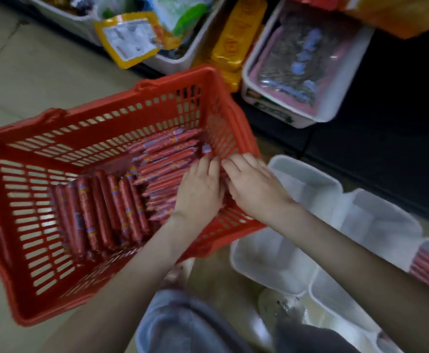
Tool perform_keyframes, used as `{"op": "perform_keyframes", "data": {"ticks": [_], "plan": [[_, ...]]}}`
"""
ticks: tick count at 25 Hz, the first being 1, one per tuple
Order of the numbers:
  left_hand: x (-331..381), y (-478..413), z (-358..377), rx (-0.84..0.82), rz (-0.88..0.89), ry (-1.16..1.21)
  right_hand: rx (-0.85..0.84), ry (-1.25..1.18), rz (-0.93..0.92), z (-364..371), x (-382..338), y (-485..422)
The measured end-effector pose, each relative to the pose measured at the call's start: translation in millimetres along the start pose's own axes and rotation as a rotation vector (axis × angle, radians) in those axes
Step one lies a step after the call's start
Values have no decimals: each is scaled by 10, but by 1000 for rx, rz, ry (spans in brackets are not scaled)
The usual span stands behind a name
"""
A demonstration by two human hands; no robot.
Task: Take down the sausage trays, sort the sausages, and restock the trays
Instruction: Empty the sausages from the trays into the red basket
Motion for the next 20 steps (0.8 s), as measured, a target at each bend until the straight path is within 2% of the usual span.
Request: {"op": "perform_keyframes", "data": {"ticks": [3, 6, 8, 11, 13, 16, 18, 20], "plan": [[727, -34, 220, 22, 15, 33, 113, -58, 198, -189, 561, 770], [1184, 115, 472, 128, 19, -95, 124, -153, 503, -72, 1049, 1663], [1619, 231, 861, 87, 155, -141, 89, -180, 721, 133, 1410, 2372], [2303, 462, 1809, -182, 500, -116, 6, -245, 1019, 526, 1841, 3454], [2635, 637, 2468, -407, 693, -159, -76, -263, 1225, 852, 2039, 4186], [2700, 761, 3196, -657, 764, -349, -335, -412, 1555, 1390, 2101, 4989], [2678, 780, 3476, -688, 808, -445, -567, -510, 1605, 1722, 2026, 5251], [2597, 783, 3620, -687, 808, -508, -705, -595, 1566, 1956, 1923, 5297]]}}
Point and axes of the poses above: each hand's wrist, its own y-axis away from the middle knuckle, its own z-axis out of the palm, x = y × z, the point moved 5 cm from there along -y, towards the middle knuckle, and after that the axes turned 15 degrees about y, right-handed, at the moved point
